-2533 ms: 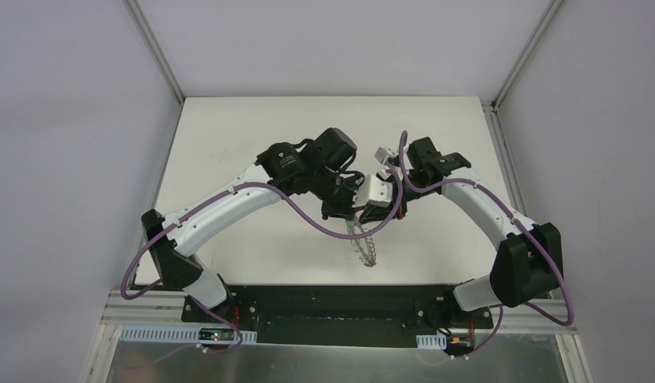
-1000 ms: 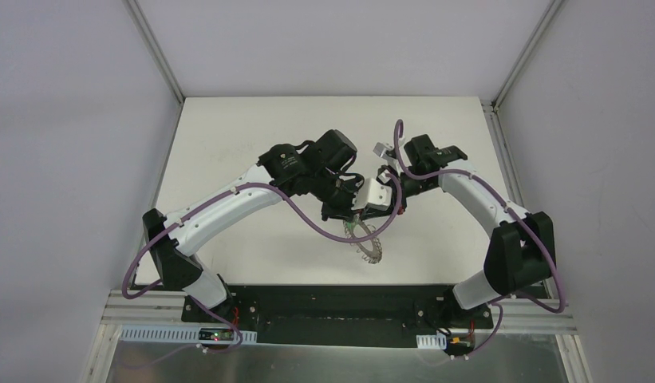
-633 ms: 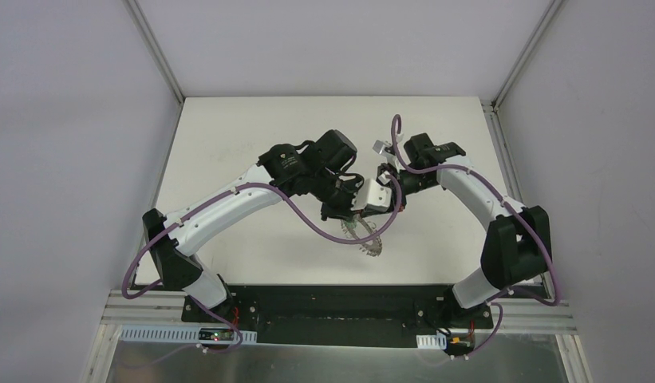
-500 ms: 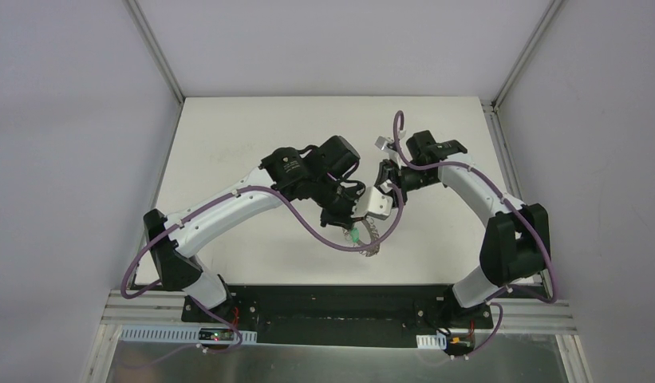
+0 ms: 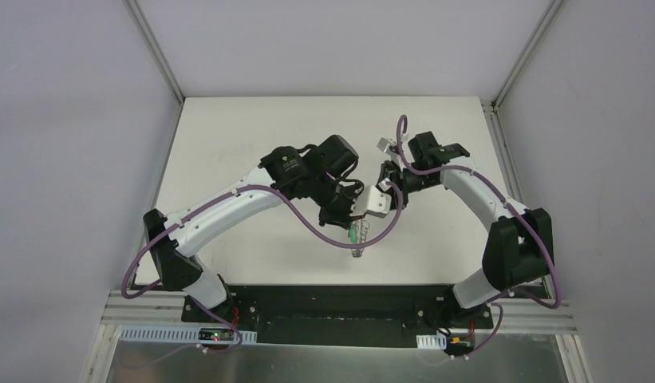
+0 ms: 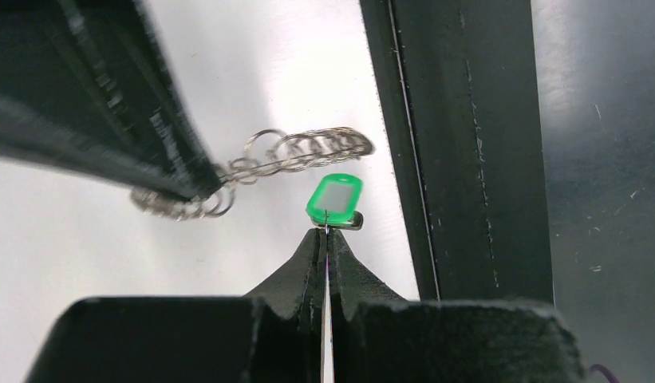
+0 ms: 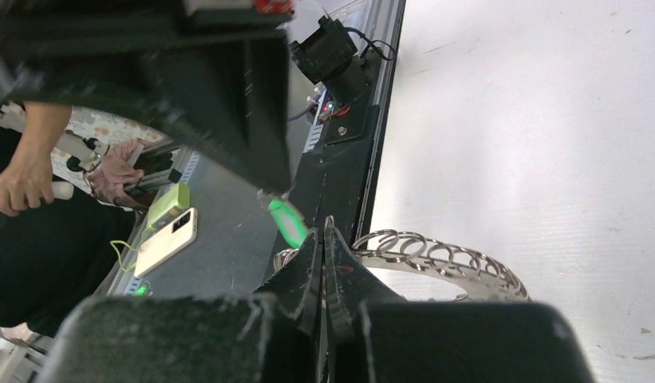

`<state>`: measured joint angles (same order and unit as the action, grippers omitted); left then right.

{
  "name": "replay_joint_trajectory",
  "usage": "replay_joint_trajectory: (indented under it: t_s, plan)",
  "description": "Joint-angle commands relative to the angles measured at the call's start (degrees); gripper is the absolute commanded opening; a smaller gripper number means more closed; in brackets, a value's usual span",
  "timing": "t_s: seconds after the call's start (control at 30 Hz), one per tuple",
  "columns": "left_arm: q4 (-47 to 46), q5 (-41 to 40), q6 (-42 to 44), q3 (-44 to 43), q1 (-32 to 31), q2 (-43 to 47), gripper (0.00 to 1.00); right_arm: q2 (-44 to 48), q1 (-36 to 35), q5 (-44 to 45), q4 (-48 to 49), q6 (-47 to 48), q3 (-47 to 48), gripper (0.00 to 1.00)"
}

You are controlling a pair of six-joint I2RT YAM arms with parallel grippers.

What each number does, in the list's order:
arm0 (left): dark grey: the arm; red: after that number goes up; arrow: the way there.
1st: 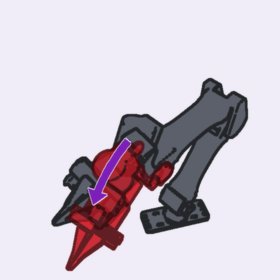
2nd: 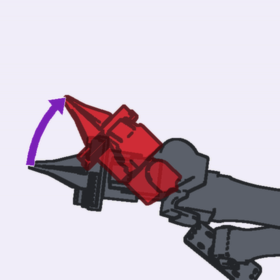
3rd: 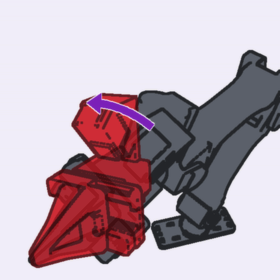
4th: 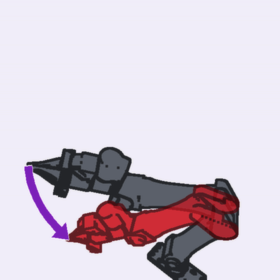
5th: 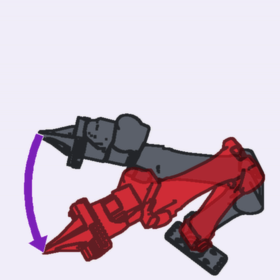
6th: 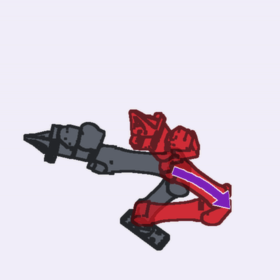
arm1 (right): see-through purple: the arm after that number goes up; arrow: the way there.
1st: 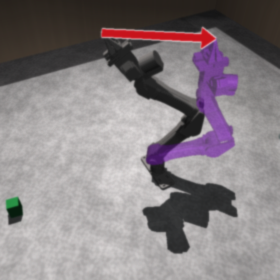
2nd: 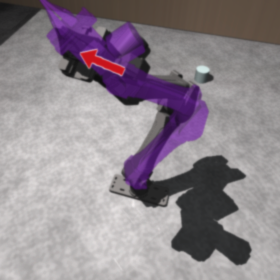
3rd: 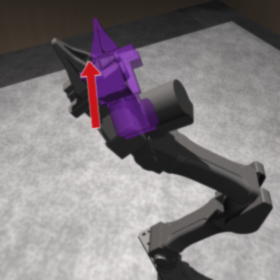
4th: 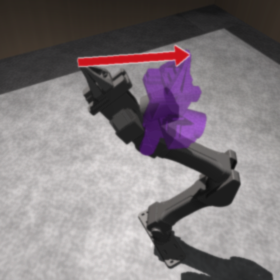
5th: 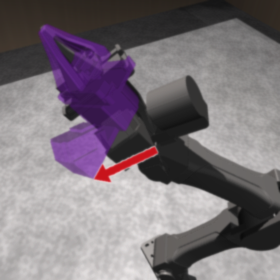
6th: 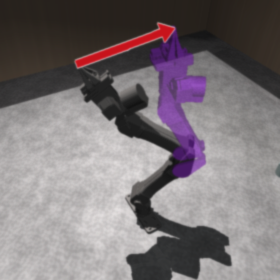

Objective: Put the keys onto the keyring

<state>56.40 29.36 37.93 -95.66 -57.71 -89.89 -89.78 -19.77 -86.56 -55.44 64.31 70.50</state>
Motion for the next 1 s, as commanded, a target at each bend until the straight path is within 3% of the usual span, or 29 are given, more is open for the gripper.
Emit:
replay_joint_trajectory:
  t_s: [0.0, 0.1, 0.97]
  plan:
    - [-1.7, -1.8, -1.8, -0.2, 2.2, 2.3, 0.0, 7.3, -0.9, -8.4, 8.1, -4.5, -4.5, 0.0]
    - [-2.5, -4.0, -2.0, -1.4, 2.2, 1.9, 0.0, 9.6, -2.1, -8.4, 17.1, -11.8, -7.3, 0.0]
    - [-3.6, -5.5, -1.3, -2.6, 0.0, -0.5, 0.0, 6.9, -3.2, -8.5, 15.7, -13.4, -5.3, 0.0]
